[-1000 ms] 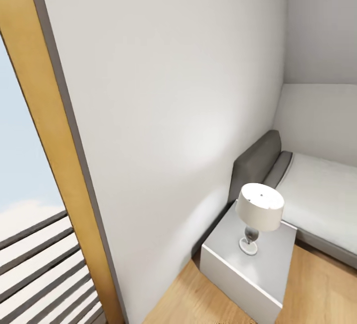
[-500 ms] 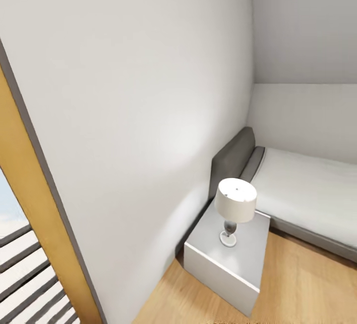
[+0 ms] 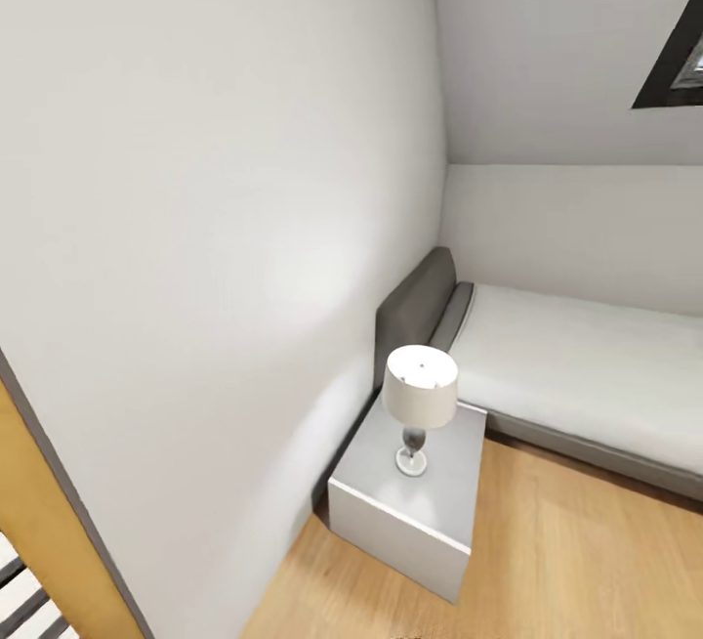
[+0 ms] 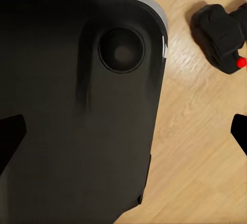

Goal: Attach the digital camera to the camera tripod in the bedroom.

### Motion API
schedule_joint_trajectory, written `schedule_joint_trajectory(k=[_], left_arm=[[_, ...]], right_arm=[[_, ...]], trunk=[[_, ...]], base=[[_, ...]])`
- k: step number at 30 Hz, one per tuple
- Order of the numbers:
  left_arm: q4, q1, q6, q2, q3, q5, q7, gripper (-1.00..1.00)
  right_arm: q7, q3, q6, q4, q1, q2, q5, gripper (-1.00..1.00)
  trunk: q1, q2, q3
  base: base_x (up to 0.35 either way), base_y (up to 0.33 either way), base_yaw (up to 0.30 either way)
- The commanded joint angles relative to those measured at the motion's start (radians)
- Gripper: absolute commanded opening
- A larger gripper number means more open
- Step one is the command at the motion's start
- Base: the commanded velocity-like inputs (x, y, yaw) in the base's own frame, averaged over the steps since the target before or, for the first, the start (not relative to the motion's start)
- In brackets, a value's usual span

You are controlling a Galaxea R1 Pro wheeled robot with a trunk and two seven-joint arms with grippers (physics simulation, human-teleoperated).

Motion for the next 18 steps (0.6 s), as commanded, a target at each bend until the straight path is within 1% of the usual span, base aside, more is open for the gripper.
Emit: schedule_joint_trajectory(k=[1, 18], left_arm=[[-0.001, 0.000, -0.002, 0.000, 0.001, 0.003, 0.001, 1.00], [-0.001, 0.000, -0.002, -0.001, 0.001, 0.001, -0.001, 1.00]], right_arm=[[-0.001, -0.001, -0.003, 0.000, 0.000, 0.000, 0.009, 1.00], [-0.001, -0.001, -0.003, 0.000, 0.000, -0.001, 0.009, 1.00]], trunk=[[0.000, 0.000, -0.001], [0.000, 0.000, -0.001]], base=[[0.000, 0.000, -0.288], [0.000, 0.000, -0.288]])
